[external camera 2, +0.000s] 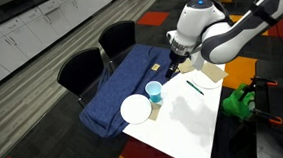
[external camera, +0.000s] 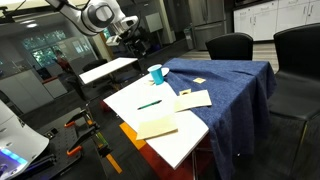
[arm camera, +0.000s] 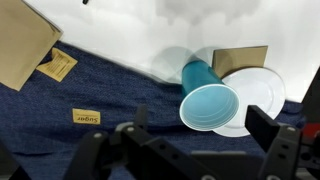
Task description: Pick the cup and move it to the bottom of the table
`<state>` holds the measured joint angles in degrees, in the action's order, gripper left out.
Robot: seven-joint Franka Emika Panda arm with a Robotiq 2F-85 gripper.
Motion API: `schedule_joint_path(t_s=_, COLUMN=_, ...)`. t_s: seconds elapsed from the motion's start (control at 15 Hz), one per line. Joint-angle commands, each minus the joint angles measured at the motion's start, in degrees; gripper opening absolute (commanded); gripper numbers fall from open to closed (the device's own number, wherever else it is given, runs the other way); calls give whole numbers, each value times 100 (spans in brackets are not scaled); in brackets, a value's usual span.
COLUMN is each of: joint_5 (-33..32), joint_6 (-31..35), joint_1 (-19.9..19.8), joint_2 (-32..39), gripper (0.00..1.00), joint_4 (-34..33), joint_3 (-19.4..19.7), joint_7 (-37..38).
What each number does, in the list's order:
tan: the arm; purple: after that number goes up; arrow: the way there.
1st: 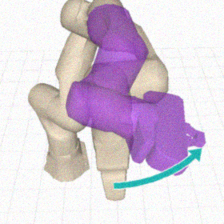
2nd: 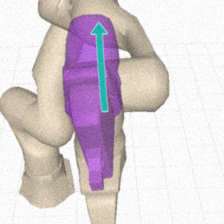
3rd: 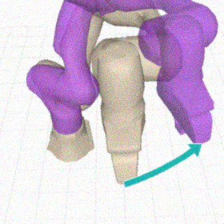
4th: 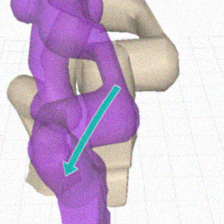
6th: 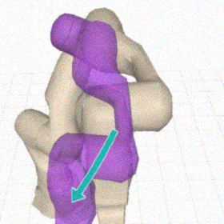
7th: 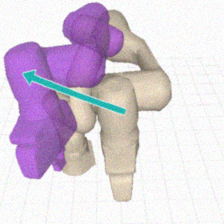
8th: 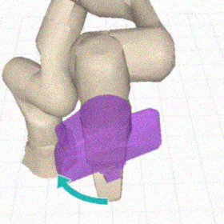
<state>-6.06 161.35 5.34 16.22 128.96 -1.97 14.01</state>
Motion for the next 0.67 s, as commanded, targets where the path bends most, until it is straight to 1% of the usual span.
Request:
schedule_joint_path(t_s=0.0, joint_5=-170, joint_6=-20, joint_1=367, joint_2=695, gripper=100, joint_4=-724, joint_3=341, joint_7=307)
schedule_joint_path(t_s=0.27, joint_5=-91, joint_6=-116, joint_1=629, joint_2=1327, gripper=100, joint_4=-1340, joint_3=594, joint_7=375)
schedule_joint_path(t_s=0.6, joint_5=-15, joint_6=-178, joint_1=854, joint_2=1922, gripper=100, joint_4=-1934, joint_3=864, joint_7=507)
